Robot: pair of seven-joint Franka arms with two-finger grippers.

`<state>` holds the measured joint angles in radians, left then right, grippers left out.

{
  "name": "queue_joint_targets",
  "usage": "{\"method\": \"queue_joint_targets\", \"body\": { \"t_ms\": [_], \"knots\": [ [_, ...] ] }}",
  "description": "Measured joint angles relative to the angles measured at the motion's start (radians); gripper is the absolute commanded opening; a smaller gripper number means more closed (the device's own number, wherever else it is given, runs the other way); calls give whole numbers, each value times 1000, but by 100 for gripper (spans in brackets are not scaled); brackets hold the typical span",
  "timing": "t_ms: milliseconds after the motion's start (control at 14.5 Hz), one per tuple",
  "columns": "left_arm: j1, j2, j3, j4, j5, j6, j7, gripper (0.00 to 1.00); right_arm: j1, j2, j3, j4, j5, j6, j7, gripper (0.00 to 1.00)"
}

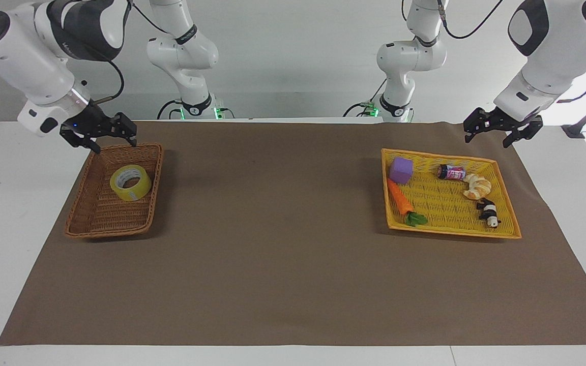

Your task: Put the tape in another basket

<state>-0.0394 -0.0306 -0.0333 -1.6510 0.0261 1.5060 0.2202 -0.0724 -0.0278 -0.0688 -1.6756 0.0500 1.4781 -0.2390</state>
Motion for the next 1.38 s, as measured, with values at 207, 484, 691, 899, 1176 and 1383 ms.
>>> {"method": "queue_joint_targets", "body": {
  "t_ms": [207,484,691,899,1176,1383],
  "knots": [
    [1,0,1,0,0,-3,0,100,-1,2,-2,92,-46,-91,46,100],
    [5,0,5,0,0,-4,0,100,1,18,43,168,-114,-125,78,100],
    [5,0,5,0,0,-4,0,100,9,36,26,195,-115,-136,80,100],
    [5,0,5,0,0,-5,0,100,64,39,-28,196,-115,-141,80,100],
    [5,0,5,0,0,-5,0,100,87,34,-42,176,-115,-144,94,100],
    [5,0,5,0,0,-5,0,100,93,29,-49,167,-115,-144,95,100]
  ]
}}
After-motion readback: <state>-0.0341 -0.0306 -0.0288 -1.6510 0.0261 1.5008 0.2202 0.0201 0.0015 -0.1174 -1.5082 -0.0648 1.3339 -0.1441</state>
